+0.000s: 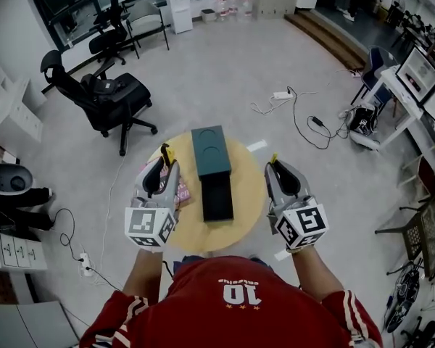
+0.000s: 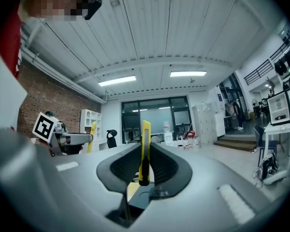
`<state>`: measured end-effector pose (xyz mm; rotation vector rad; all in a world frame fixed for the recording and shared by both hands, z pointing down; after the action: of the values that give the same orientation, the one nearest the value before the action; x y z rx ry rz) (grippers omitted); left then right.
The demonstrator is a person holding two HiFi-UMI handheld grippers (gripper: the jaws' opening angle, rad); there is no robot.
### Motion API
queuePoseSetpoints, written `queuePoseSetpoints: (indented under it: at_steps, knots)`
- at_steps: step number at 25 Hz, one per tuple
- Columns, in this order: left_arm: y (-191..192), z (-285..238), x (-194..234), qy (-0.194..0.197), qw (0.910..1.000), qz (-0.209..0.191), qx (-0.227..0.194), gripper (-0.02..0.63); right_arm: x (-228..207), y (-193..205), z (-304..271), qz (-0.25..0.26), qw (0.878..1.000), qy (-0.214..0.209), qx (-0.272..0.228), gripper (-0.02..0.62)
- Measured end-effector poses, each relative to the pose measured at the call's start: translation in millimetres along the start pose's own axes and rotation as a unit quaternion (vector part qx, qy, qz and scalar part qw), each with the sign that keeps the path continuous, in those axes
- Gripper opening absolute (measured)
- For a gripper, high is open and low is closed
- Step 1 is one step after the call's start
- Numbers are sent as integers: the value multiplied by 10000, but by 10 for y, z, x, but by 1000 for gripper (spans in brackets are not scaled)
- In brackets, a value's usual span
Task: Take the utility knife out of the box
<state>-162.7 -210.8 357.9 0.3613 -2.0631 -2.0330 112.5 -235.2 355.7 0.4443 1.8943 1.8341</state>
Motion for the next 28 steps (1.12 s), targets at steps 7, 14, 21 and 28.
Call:
queuePoseSetpoints:
  at_steps: [7,14,21,28]
  knots:
    - [-17,-18,64,-107,9999,55,-33,127,-60,52,-4,81,9995,276,125,49]
    - [-33,-32,34,-94,9999,51,-28,127,-32,22,-11,83,9996,242,99,49]
    - [-27,-52,8,-23,9999,113,-56,129,-48,26,4,43,9997,227,106,49]
    - [-28,-78,-15,31,9998,172,-73,129,-73,-6,10,52,9996,266,70,49]
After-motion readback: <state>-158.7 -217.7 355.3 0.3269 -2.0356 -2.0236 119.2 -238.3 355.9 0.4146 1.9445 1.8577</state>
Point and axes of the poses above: the fingertips, and each gripper's own axes: z backward along the fingers, x to its left, y out of its underside, the point moved 4 cm from there along z, backward along the fingers, and after that the axes turned 4 degrees about y, right-handed, at the moved point
